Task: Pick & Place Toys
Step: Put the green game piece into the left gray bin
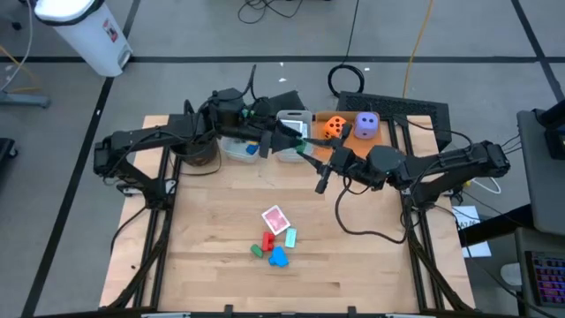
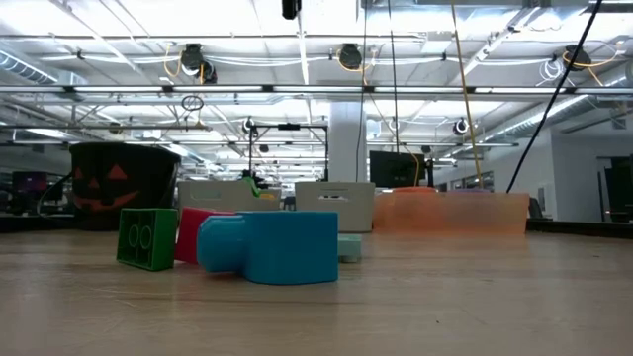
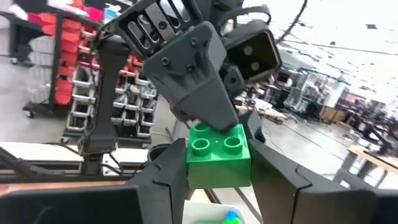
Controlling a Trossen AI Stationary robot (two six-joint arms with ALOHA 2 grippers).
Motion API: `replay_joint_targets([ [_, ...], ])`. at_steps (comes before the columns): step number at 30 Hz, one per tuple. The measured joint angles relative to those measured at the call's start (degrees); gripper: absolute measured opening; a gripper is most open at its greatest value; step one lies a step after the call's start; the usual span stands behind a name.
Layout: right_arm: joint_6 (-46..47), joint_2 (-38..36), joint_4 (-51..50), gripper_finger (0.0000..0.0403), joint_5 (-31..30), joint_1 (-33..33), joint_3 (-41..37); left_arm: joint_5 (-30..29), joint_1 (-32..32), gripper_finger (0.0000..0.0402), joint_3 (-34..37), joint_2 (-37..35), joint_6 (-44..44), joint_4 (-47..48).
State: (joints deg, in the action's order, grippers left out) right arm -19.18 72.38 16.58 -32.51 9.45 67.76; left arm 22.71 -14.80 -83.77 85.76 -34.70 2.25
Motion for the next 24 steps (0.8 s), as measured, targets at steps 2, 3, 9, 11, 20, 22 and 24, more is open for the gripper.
replay_joint_targets([
  [2,0.5,-0.8,-1.6,0.0125,-1.2,0.2,0.0,-0.2,-0.9,0.0238,0.0,0.0,0.3,-1.3],
  [3,0.6,-1.2,-2.1,0.0125,-1.9,0.3,0.0,-0.2,-1.5,0.0238,0.0,0.0,0.5,-1.7],
  [9,0.5,-4.5,-4.6,0.0125,-5.4,1.6,0.0,0.3,-4.5,0.0239,0.0,0.0,0.6,-2.3],
  [11,0.5,-5.6,-5.2,0.0125,-6.7,2.1,0.0,1.3,-5.6,0.0239,0.0,0.0,0.5,-2.4],
  [20,11.7,-10.5,-16.0,0.0125,-6.9,3.0,0.0,10.1,-8.0,0.0239,0.0,-0.4,5.5,-2.6],
  [22,16.5,-11.6,-18.1,0.0125,-2.6,2.3,0.0,10.8,-6.8,0.0239,0.1,-1.0,7.9,-2.4],
  [24,22.1,-12.3,-19.7,0.0125,3.3,1.0,0.0,9.3,-4.7,0.0239,0.1,-1.2,11.6,-2.6],
])
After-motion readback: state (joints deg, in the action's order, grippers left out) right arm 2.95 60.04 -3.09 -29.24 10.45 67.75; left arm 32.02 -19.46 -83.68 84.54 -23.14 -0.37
